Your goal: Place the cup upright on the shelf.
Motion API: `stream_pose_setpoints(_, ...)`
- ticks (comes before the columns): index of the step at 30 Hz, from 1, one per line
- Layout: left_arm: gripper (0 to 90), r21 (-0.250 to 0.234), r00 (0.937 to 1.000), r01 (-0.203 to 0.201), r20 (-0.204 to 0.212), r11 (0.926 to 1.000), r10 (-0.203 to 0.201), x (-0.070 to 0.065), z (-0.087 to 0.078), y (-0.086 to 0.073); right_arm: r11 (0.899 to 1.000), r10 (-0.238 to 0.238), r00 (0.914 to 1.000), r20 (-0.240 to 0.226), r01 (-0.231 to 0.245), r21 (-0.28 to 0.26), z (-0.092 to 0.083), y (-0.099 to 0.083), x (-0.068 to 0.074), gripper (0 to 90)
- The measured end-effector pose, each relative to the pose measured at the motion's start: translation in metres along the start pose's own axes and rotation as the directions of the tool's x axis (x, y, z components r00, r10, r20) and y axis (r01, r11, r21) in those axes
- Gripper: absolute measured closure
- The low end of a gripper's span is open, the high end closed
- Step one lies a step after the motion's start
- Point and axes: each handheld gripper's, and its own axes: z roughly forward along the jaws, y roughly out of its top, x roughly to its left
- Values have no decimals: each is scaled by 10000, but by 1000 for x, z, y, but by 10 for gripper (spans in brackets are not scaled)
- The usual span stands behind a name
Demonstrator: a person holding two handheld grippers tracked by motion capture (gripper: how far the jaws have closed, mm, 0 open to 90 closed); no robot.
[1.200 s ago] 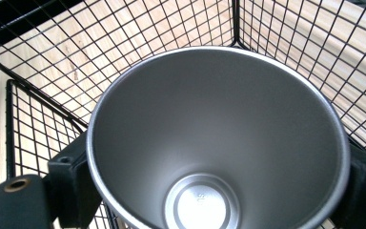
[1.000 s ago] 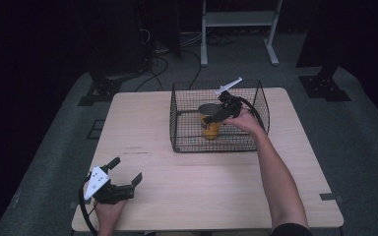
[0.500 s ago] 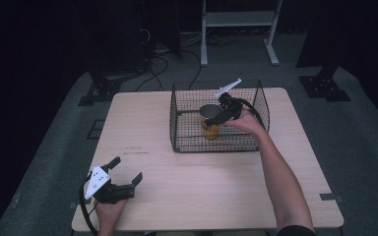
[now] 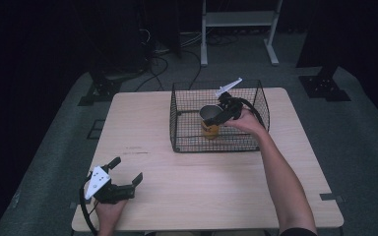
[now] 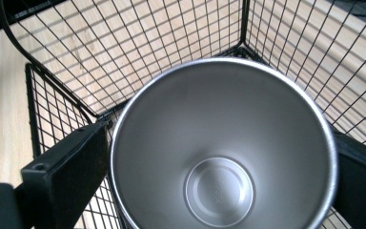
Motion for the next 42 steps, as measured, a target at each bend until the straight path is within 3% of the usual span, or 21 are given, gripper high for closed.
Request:
stream_pose_setpoints(14,8,26,10000,-21,8,10000,20,-1,0,0,9931,287,9984,487,-230,-1152,-32,7,3,21)
stream_pose_setpoints(24,8,21,10000,-54,4,10000,54,-1,0,0,9826,75,9998,167,-43,-1858,-60,6,21,22)
stream_pose_setpoints(42,8,53,9999,-115,-19,9999,115,-2,1,0,9779,-27,9998,-175,-10,-2092,-97,-17,40,23)
